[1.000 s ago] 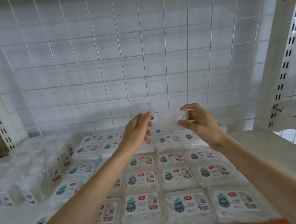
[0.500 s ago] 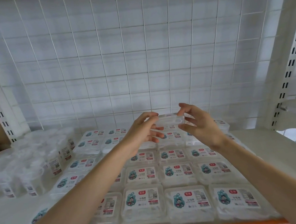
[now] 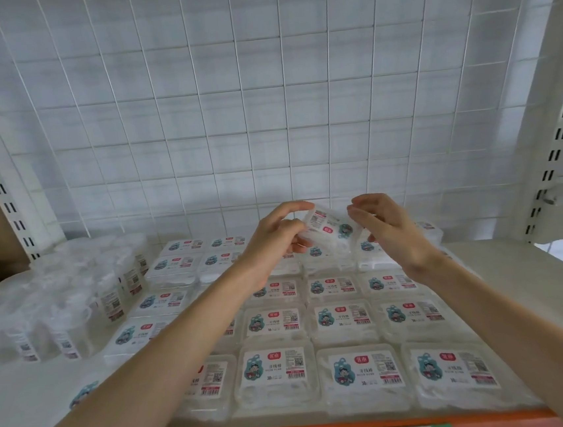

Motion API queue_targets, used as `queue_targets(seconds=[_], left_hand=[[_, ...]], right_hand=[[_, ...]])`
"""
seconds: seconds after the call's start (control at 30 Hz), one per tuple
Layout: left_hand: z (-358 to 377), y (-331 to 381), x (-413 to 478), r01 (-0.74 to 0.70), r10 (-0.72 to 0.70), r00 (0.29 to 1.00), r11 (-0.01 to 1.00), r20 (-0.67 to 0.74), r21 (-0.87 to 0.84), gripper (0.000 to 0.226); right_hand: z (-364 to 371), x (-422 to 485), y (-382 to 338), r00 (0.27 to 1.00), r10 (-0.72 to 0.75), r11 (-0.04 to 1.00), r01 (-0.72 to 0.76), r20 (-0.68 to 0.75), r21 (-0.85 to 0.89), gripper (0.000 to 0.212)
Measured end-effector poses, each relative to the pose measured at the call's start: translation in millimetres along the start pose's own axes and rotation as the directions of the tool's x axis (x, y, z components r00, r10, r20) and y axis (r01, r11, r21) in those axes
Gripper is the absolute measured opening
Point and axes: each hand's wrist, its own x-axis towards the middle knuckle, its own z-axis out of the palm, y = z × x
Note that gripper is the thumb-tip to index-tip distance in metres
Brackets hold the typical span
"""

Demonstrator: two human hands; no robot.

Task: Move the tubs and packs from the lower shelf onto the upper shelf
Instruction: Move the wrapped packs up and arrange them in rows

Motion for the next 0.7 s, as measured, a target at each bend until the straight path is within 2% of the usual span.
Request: queue_targets(seconds=[0.1,0.2,0.33,0.5,0.6,0.7], left_hand=[[2.7,-0.7,-0.4,-0.007,0.006,1.000,0.999,0.016,0.040,0.032],[3.6,-1.8,0.1,0.006,-0.005,1.000,0.999,-0.025,0.039,0.033],[3.0,-2.6,1.7,0.012,-0.014,0.997,1.000,-0.082,-0.028,0.035],[4.8,-3.1,0.8,0.019,-0.018,1.000,0.998,-0.019,0.054,0.041],[5.2,-2.4,-0.2,0.021,-0.020,1.000,0.996,-0.017,0.086,0.036],[4.5,-2.9,0.0,-0.002,0.006,0.999,0.996,-0.047,0.089,0.027]], right_hand=[[1.6,-2.9,-2.9,0.997,0.011,1.000,-0.009,0.070,-0.020,0.020],[1.2,-5.7,-5.1,0.991,0.011,1.000,-0.011,0.132,-0.002,0.016],[1.1,-5.2,-5.7,0.994,0.014,1.000,-0.015,0.112,0.013,0.027],[2.0,-3.9,-4.2,0.998,0.022,0.997,-0.027,0.064,0.075,0.040],[1.9,-3.6,-3.7,0.996,0.047,0.991,-0.056,0.074,0.123,0.046],[2.4,-3.9,-0.7,0.994,0.033,0.999,-0.035,0.103,0.020,0.047]])
